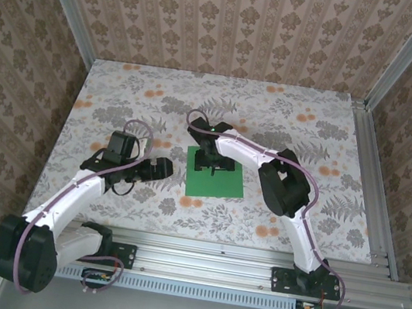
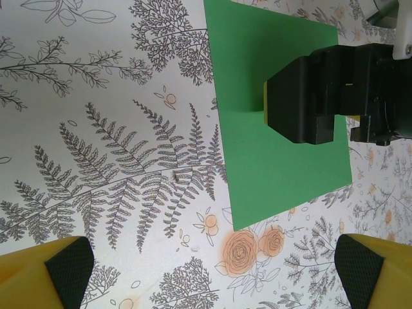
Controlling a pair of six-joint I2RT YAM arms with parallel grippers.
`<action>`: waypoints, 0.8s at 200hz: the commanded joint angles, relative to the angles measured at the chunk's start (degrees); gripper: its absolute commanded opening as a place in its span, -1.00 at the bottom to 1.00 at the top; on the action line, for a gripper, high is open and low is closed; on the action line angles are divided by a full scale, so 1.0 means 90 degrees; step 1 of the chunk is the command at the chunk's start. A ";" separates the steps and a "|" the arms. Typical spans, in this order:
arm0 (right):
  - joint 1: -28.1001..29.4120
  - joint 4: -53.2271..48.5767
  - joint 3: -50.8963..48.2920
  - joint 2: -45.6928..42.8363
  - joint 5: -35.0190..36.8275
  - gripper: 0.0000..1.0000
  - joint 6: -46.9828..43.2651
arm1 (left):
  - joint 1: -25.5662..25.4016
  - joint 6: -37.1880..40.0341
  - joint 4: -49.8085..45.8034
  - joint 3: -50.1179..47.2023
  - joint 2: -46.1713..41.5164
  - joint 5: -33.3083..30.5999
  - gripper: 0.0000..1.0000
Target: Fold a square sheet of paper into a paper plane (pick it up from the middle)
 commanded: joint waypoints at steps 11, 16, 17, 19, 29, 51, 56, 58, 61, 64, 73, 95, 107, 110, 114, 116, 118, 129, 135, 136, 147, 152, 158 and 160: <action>-0.0003 0.0169 -0.0342 0.0312 -0.0303 0.66 0.0075 | 0.0033 0.0042 -0.0046 -0.0025 0.0060 0.0096 1.00; 0.0001 0.0208 -0.0386 0.0345 -0.0352 0.65 0.0086 | 0.0035 0.0047 -0.0060 -0.0014 0.0070 0.0105 1.00; 0.0006 0.0216 -0.0395 0.0354 -0.0354 0.64 0.0091 | 0.0039 0.0049 -0.0063 -0.0014 0.0070 0.0106 1.00; 0.0015 0.0230 -0.0414 0.0369 -0.0373 0.64 0.0095 | 0.0037 0.0051 -0.0064 -0.0013 0.0070 0.0106 1.00; 0.0051 0.0234 -0.0469 0.0440 -0.0357 0.60 0.0117 | 0.0033 0.0061 -0.0082 -0.0003 0.0061 0.0097 1.00; 0.0079 0.0512 -0.0810 0.0449 -0.0500 0.54 0.0204 | 0.0038 0.0081 -0.0121 0.0006 0.0080 0.0105 1.00; 0.0074 0.0574 -0.0898 0.0425 -0.0522 0.53 0.0227 | 0.0033 0.0090 -0.0133 0.0010 0.0090 0.0106 1.00; 0.0078 0.0595 -0.0916 0.0423 -0.0527 0.52 0.0232 | 0.0038 0.0098 -0.0141 0.0015 0.0095 0.0106 1.00; 0.0079 0.0619 -0.0946 0.0417 -0.0532 0.51 0.0242 | 0.0035 0.0100 -0.0149 0.0012 0.0099 0.0092 1.00; 0.0080 0.0639 -0.0975 0.0413 -0.0532 0.51 0.0254 | 0.0033 0.0101 -0.0152 0.0016 0.0100 0.0091 1.00; 0.0074 0.0671 -0.1027 0.0412 -0.0547 0.49 0.0253 | 0.0033 0.0101 -0.0153 0.0015 0.0100 0.0091 1.00; 0.0071 0.0666 -0.1041 0.0404 -0.0522 0.45 0.0233 | 0.0024 0.0091 -0.0162 0.0011 0.0128 0.0102 1.00; 0.0084 0.0640 -0.0977 0.0364 -0.0491 0.44 0.0207 | 0.0018 0.0081 -0.0155 0.0040 0.0148 0.0091 1.00; 0.0085 0.0631 -0.0950 0.0348 -0.0467 0.44 0.0197 | 0.0016 0.0081 -0.0159 0.0042 0.0164 0.0095 1.00; 0.0089 0.0605 -0.0913 0.0330 -0.0450 0.43 0.0184 | 0.0012 0.0065 -0.0163 0.0048 0.0159 0.0096 1.00; 0.0082 0.0588 -0.0905 0.0316 -0.0433 0.42 0.0177 | 0.0008 0.0070 -0.0158 0.0046 0.0166 0.0096 1.00; 0.0085 0.0574 -0.0883 0.0315 -0.0412 0.42 0.0170 | 0.0005 0.0071 -0.0159 0.0048 0.0167 0.0094 1.00; 0.0087 0.0490 -0.0760 0.0269 -0.0340 0.39 0.0131 | -0.0006 0.0059 -0.0150 0.0062 0.0168 0.0081 1.00; 0.0090 0.0457 -0.0708 0.0230 -0.0316 0.38 0.0117 | -0.0014 0.0052 -0.0152 0.0074 0.0168 0.0076 1.00; 0.0090 0.0458 -0.0703 0.0229 -0.0307 0.38 0.0116 | -0.0015 0.0047 -0.0148 0.0075 0.0168 0.0076 1.00; 0.0089 0.0458 -0.0659 0.0129 -0.0269 0.32 0.0116 | -0.0026 0.0030 -0.0144 0.0075 0.0168 0.0058 1.00; 0.0087 0.0461 -0.0648 0.0087 -0.0248 0.28 0.0121 | -0.0033 0.0027 -0.0139 0.0071 0.0168 0.0052 1.00; 0.0084 0.0458 -0.0629 0.0033 -0.0216 0.23 0.0121 | -0.0040 0.0032 -0.0141 0.0072 0.0168 0.0050 1.00; 0.0088 0.0459 -0.0621 0.0010 -0.0199 0.22 0.0117 | -0.0044 0.0027 -0.0138 0.0074 0.0168 0.0048 1.00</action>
